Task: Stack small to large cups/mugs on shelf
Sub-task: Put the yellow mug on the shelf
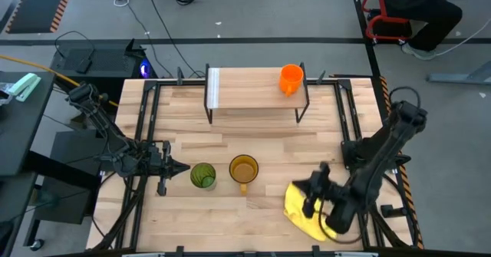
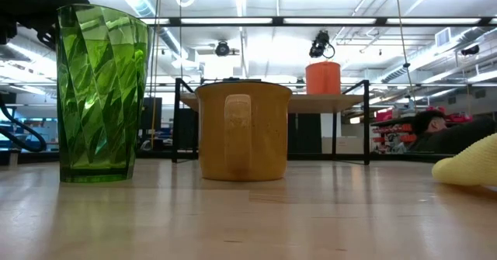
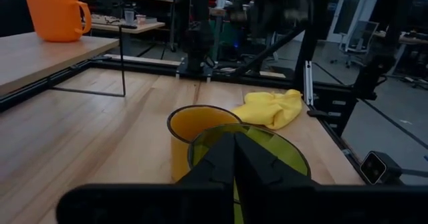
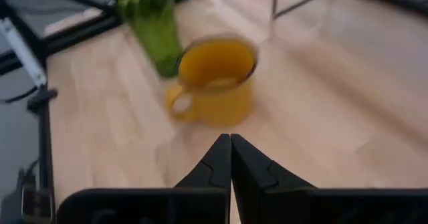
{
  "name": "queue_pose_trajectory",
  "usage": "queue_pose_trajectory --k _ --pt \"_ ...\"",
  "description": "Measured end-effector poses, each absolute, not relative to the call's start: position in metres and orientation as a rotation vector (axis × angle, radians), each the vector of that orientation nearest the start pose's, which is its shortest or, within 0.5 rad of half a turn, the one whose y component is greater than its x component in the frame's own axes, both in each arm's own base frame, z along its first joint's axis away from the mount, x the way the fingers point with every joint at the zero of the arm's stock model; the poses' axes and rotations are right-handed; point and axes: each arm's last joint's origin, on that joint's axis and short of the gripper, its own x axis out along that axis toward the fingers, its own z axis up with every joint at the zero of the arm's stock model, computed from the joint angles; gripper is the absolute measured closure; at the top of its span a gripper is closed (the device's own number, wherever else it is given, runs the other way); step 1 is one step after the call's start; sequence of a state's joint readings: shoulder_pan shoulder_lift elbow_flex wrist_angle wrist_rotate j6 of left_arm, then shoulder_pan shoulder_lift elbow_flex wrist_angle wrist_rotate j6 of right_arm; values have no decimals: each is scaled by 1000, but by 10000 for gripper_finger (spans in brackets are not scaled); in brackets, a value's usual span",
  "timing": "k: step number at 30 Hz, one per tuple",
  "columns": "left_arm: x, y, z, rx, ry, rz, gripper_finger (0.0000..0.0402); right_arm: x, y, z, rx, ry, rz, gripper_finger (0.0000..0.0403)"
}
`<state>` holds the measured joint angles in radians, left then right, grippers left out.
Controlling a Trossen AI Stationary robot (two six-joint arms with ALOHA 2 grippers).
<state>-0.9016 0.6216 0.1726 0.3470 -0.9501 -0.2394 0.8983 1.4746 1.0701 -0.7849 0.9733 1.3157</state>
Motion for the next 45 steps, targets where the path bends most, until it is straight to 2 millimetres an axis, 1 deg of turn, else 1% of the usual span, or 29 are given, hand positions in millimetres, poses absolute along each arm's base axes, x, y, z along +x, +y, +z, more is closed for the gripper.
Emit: queue_pose_trajectory --k 4,7,10,14,16,19,22,25,30,35,40,45 --pt "103 -92 196 -158 55 55 386 191 211 200 299 457 -401 382" --pt "103 -92 197 -169 49 55 380 200 210 174 266 397 -394 368" --pt "103 -92 199 -191 34 53 378 215 203 155 258 374 -395 351" --pt "103 -92 201 -203 25 52 385 238 194 138 275 427 -353 327" --pt "103 -93 201 -201 25 52 389 248 190 132 272 444 -342 318" --pt "103 -92 200 -196 28 52 391 261 186 126 273 411 -335 309" --pt "103 -92 200 -195 30 52 386 276 186 123 296 365 -260 308" --pt "103 -92 200 -194 30 52 379 288 182 116 316 338 -197 310" --pt "103 -92 199 -186 34 53 376 297 171 102 317 349 -233 315" --pt "103 -92 199 -181 39 53 385 310 168 96 341 328 -158 320" --pt "103 -92 198 -184 44 54 386 318 164 95 323 333 -141 329" --pt "103 -92 198 -182 46 54 379 327 162 101 317 327 -101 334"
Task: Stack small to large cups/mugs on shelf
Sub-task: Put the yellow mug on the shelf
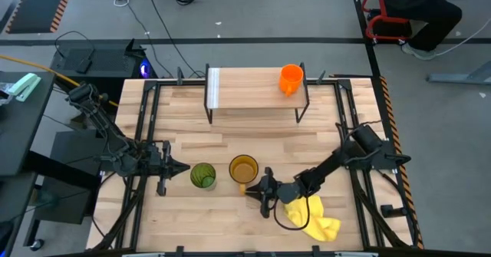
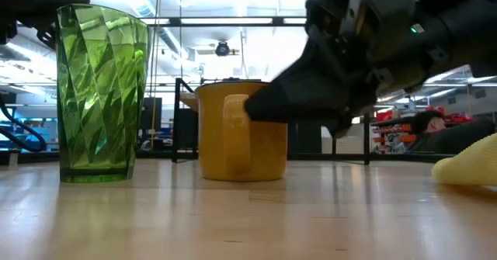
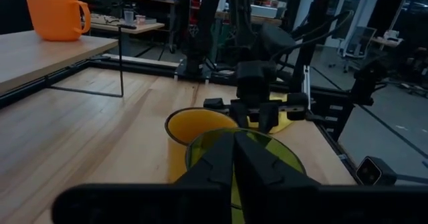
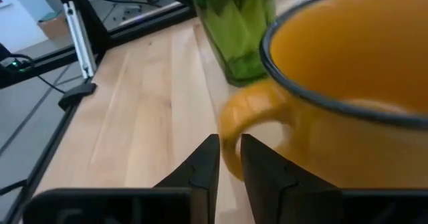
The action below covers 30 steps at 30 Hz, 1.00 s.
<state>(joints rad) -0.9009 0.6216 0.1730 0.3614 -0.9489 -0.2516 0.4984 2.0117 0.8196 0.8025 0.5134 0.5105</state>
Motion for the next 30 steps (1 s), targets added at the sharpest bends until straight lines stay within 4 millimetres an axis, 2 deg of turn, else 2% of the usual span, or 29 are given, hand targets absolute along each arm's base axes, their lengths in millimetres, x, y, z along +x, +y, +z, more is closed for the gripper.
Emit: queue_pose_trajectory --k 12,20,27,30 --pt "103 -93 198 -189 48 44 384 340 152 108 355 309 -94 335" --pt "103 -93 198 -234 47 44 372 341 149 108 351 312 -106 335" --pt "103 -93 198 -235 47 44 380 338 148 100 342 391 -138 335" --pt "103 -93 198 -235 47 44 380 334 151 105 343 408 -134 335"
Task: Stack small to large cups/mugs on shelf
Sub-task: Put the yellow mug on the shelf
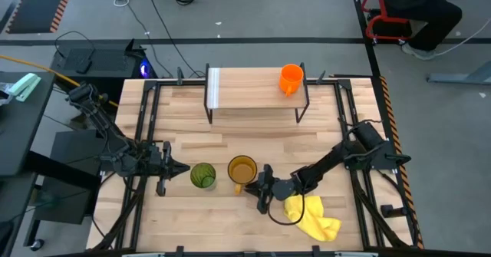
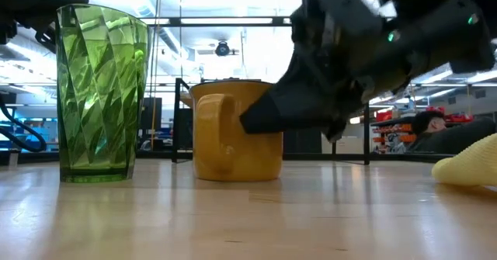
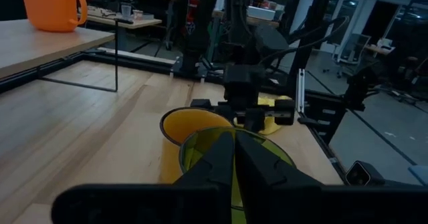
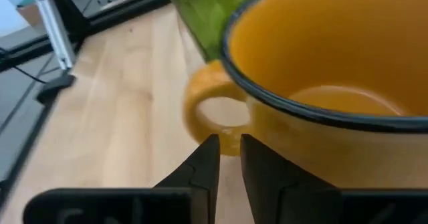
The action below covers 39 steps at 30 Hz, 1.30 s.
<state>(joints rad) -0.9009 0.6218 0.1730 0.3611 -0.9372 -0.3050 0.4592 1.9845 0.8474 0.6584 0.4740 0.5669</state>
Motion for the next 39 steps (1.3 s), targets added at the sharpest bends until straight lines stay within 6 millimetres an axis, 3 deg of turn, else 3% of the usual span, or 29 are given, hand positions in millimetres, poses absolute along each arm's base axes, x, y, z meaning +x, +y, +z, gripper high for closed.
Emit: queue_pose_trajectory --k 3,8,14,20,24,29,39 --pt "103 -93 198 -235 47 44 376 328 156 123 347 413 -115 335" --pt "103 -93 198 -234 48 44 370 303 158 177 345 414 -129 336" --pt "103 -93 198 -234 47 44 376 285 119 250 320 489 -280 341" --pt "103 -93 198 -235 47 44 374 302 89 295 326 630 -319 341" --pt "103 -93 198 -235 47 44 370 319 69 298 379 769 -306 340" --pt "103 -93 198 -234 47 44 376 334 49 284 435 955 -288 332" --pt "103 -93 198 -234 47 44 374 353 40 260 474 1047 -229 309"
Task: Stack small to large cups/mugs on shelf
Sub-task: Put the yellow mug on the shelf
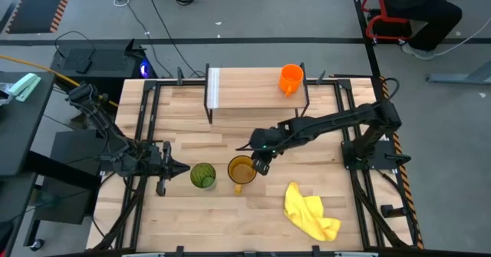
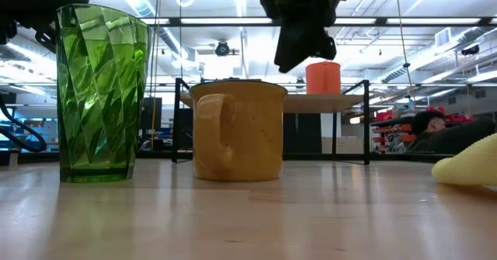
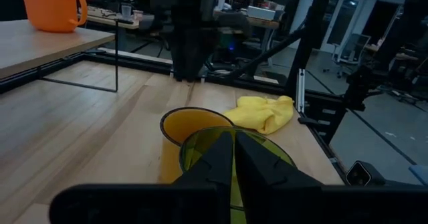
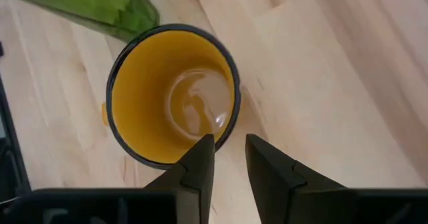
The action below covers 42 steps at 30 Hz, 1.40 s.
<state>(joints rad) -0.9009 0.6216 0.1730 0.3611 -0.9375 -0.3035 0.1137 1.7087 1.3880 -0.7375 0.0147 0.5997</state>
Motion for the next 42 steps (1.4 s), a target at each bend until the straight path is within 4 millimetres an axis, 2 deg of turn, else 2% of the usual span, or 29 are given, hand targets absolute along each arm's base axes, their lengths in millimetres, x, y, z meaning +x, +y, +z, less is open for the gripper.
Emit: queue_pose_trajectory --k 10,19,26,35,42 --pt "103 -93 198 -232 48 44 377 368 45 235 494 1101 -187 302" --pt "103 -93 197 -231 49 45 370 368 44 234 490 1094 -200 302" --pt "103 -93 197 -228 51 45 377 375 44 217 484 1130 -216 302" --pt "103 -93 197 -224 54 45 374 378 40 217 484 1115 -216 302" --pt "103 -93 197 -226 53 45 373 385 36 202 499 1134 -234 302"
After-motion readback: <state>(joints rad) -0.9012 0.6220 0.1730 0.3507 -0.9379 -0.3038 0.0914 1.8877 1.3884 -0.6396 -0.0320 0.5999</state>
